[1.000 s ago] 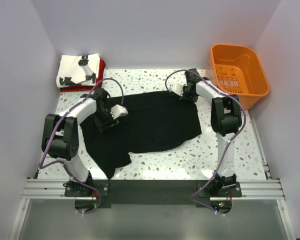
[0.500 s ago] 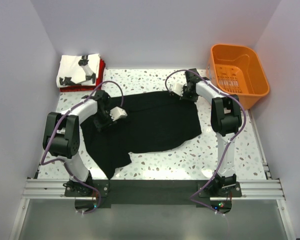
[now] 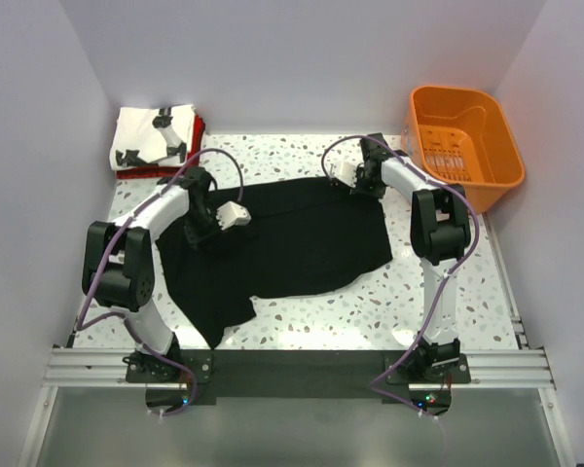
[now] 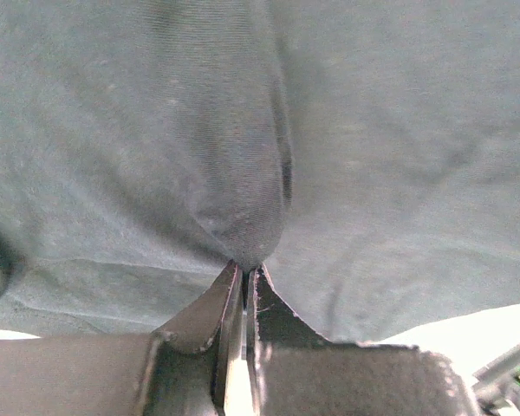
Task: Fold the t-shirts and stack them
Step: Fold the tshirt
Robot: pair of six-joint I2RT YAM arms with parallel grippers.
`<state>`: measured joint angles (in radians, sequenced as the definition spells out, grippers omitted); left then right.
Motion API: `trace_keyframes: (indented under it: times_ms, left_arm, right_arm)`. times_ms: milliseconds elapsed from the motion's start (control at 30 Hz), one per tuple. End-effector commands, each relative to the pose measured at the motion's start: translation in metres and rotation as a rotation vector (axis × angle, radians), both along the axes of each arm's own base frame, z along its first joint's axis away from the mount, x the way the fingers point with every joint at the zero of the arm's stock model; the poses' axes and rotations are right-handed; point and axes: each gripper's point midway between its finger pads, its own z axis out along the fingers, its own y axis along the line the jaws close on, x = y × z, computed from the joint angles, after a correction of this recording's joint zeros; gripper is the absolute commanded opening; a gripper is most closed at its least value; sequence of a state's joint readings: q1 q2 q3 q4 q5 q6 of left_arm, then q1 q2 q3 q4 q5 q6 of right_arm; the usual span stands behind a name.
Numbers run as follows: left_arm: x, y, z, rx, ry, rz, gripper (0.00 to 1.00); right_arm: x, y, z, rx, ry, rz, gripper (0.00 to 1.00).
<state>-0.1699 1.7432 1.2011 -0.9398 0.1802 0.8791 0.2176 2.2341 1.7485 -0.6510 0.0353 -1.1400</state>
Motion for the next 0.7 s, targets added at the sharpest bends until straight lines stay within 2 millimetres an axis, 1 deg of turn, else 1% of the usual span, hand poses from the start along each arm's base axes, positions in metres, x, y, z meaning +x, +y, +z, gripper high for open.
trace_keyframes:
  times_ms: [0, 233, 333, 367, 433, 467, 500, 533, 567, 600, 633, 667]
  left_arm:
    - [-0.014, -0.021, 0.027, -0.099, 0.038, -0.050, 0.00]
    - [-0.034, -0.029, 0.027, -0.147, 0.133, -0.065, 0.00]
    - [-0.035, -0.033, 0.024, -0.172, 0.151, -0.063, 0.00]
    - [-0.034, -0.034, 0.024, -0.176, 0.146, -0.056, 0.12]
    - [-0.028, -0.033, 0.027, -0.201, 0.131, -0.033, 0.27]
    - [-0.020, -0.032, 0.034, -0.219, 0.109, -0.014, 0.38]
    - [-0.010, -0.025, 0.040, -0.259, 0.092, 0.038, 0.43]
    - [0.009, -0.020, 0.054, -0.282, 0.043, 0.082, 0.46]
    - [0.020, -0.012, 0.056, -0.297, 0.030, 0.129, 0.49]
    - [0.033, 0.008, 0.062, -0.322, 0.001, 0.214, 0.50]
    - [0.043, 0.017, 0.067, -0.339, -0.015, 0.274, 0.50]
    - [0.057, 0.026, 0.073, -0.350, -0.047, 0.317, 0.51]
  right_arm:
    - [0.003, 0.002, 0.009, -0.002, -0.008, -0.001, 0.00]
    - [0.002, 0.003, 0.009, -0.004, -0.004, 0.002, 0.00]
    - [0.003, 0.004, 0.010, -0.002, -0.007, 0.004, 0.00]
    - [0.002, 0.004, 0.010, -0.004, -0.006, 0.007, 0.00]
    - [0.001, 0.004, 0.012, -0.002, -0.007, 0.008, 0.00]
    - [0.000, 0.005, 0.016, 0.004, -0.007, 0.009, 0.01]
    - [-0.003, 0.003, 0.021, 0.003, 0.004, 0.009, 0.05]
    - [-0.006, 0.003, 0.025, 0.004, 0.012, 0.011, 0.15]
    - [-0.008, 0.003, 0.036, 0.011, 0.012, 0.012, 0.22]
    - [-0.016, 0.003, 0.045, 0.019, 0.039, 0.018, 0.34]
    - [-0.019, 0.006, 0.053, 0.055, 0.048, 0.026, 0.56]
    - [-0.022, 0.007, 0.062, 0.071, 0.047, 0.032, 0.62]
